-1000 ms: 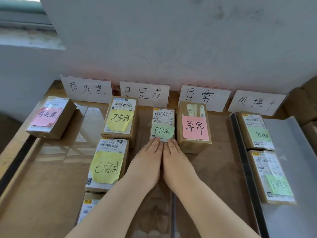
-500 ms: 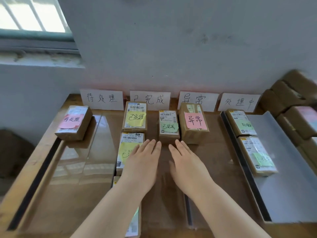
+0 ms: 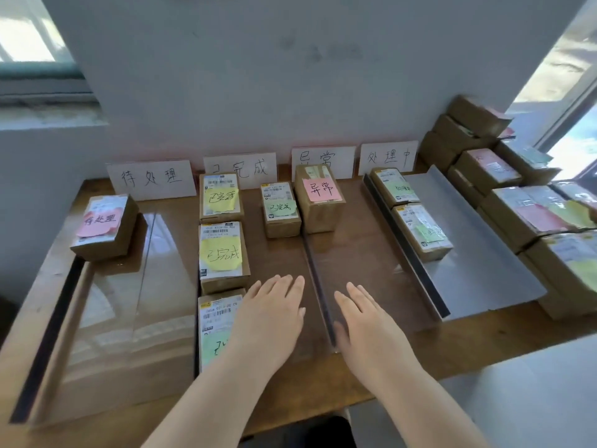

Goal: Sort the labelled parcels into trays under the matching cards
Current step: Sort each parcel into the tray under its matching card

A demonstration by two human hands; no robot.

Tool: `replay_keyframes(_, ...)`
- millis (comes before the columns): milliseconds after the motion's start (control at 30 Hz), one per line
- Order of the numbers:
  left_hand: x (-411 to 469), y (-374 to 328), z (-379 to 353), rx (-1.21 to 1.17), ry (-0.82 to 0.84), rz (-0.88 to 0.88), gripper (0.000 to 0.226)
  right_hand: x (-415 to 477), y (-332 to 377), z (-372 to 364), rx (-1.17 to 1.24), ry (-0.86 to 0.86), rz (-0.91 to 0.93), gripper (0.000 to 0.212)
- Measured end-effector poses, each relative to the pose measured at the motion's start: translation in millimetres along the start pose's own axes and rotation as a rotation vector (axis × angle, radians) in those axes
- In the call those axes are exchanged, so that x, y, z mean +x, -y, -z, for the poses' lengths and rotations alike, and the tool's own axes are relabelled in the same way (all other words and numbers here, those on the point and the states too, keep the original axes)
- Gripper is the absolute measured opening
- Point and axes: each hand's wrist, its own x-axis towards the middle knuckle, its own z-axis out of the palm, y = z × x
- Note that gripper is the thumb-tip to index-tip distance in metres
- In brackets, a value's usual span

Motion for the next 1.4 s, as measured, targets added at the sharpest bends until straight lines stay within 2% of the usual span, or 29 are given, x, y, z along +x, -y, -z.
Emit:
replay_keyframes(333,23,-110,1,0.055,-0.039,-0.171,0.055,-44,-96,40,0.032,-0.107,-0.128,0.054)
replay_keyframes(633,48,-272,-32,0.054,-0.033,-0.279,0.056,-104,-258,83,0.084,-0.214,-0.216,0.048)
replay_keyframes(800,51,-339,-45,0.002,-0.042,-0.325,0.056,-136,-324,104,0.124,-0.281,-0.257,0.049)
replay_keyframes(1133,93,-387,-61,-0.228,-0.036,-0.31,0.052,-132,-395,126,0.214,-0.309,-0.284,0.048)
replay_keyframes(1400,167,-410,-88,-0.237,0.069,-0.27,0.052,-76,-449,153,0.177,-0.295,-0.347,0.047)
